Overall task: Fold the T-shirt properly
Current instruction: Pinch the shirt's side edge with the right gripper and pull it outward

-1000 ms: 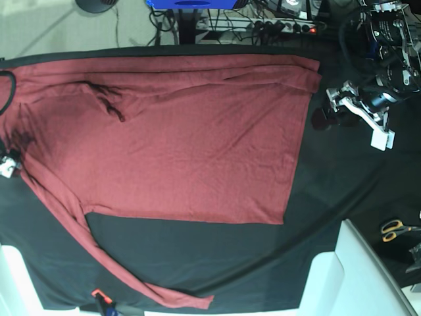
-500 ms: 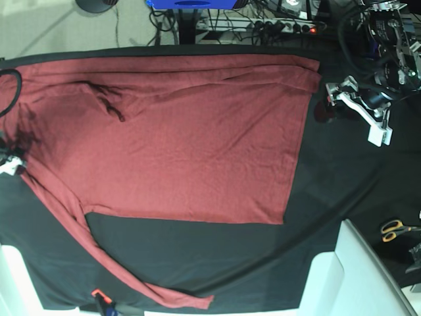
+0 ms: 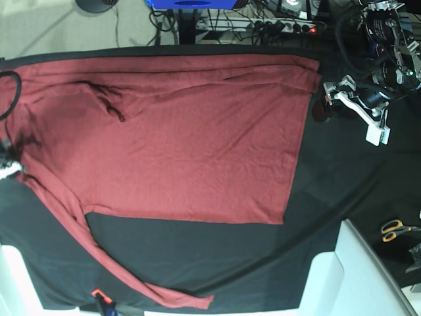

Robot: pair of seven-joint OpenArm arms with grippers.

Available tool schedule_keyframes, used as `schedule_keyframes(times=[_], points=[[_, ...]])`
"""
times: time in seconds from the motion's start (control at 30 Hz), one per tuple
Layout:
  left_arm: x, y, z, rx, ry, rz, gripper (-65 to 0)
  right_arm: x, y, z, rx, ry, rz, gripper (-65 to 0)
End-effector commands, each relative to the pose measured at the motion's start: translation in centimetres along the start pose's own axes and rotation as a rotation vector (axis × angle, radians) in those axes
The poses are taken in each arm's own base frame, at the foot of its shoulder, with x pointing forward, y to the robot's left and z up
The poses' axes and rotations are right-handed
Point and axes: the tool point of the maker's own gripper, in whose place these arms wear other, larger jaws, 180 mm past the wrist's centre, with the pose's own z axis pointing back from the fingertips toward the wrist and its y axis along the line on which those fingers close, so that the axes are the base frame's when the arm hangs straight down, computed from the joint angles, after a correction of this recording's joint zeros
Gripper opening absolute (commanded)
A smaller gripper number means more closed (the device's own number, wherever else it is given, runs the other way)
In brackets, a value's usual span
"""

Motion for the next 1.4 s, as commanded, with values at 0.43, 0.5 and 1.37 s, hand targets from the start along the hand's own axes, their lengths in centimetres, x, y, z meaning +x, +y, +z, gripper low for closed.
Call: schedule_keyframes(times=[0.43,0.5,1.37], points=[[1.3,0.0,0.4,-0.002,-0.037,-0.023,-8.9,0.7,-2.6,4.3,-0.01,-0.068,0.0,-65.0],[1.4,-0.1,0.4,-0.004,-0.038,-0.024,-8.9,0.3,-2.9,5.0,-0.014,-0.061,0.011,-65.0],[2.1,0.2,-0.5,-0.012,-0.046,0.001,-8.9,-2.1,1.3,11.5,0.015,0.0,0.087,-30.5]])
